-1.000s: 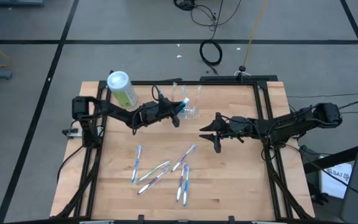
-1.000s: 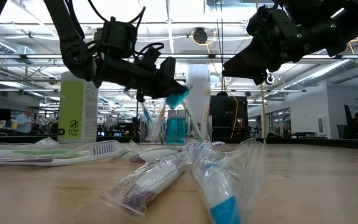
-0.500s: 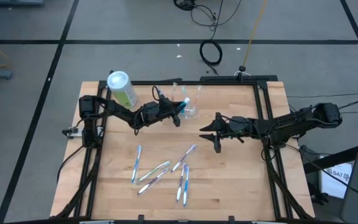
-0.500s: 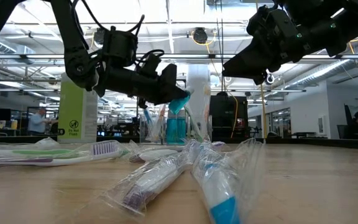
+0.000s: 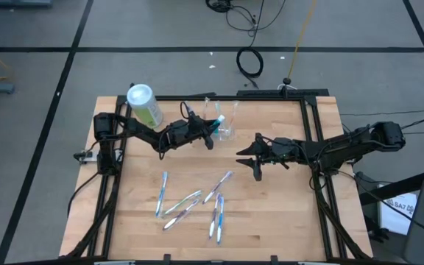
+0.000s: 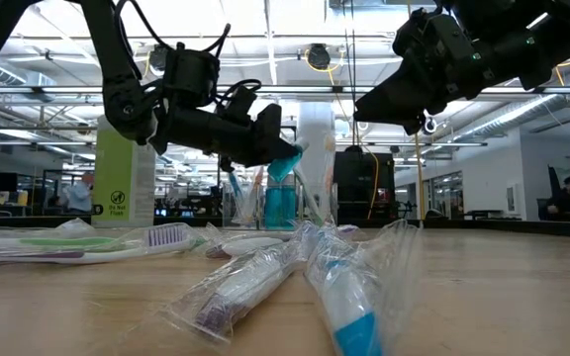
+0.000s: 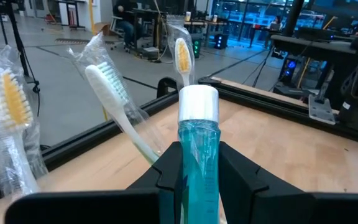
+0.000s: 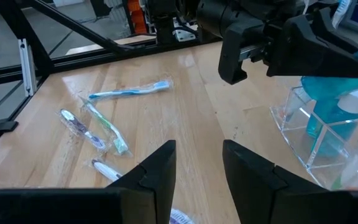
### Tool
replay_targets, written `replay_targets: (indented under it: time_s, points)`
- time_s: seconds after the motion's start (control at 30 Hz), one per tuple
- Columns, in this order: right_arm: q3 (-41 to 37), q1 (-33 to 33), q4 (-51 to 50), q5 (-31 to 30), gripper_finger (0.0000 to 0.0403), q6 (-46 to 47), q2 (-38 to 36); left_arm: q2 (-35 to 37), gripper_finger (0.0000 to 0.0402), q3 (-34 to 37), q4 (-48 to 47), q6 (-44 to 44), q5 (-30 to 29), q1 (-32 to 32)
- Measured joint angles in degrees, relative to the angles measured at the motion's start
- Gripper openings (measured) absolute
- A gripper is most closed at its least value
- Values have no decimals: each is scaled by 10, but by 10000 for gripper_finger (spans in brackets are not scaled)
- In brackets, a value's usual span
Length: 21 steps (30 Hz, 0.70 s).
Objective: Pick & Place toothbrushing station
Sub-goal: Put the blue mouthwash into the transparent organizer
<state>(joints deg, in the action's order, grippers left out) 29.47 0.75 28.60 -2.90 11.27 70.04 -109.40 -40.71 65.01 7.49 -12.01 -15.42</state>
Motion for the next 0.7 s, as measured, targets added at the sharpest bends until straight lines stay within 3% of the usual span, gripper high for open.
replay_targets:
  time_s: [0.7]
  points:
    - [0,0,8,0,128,0,0,-8,67,-1,20,-26,5,-2]
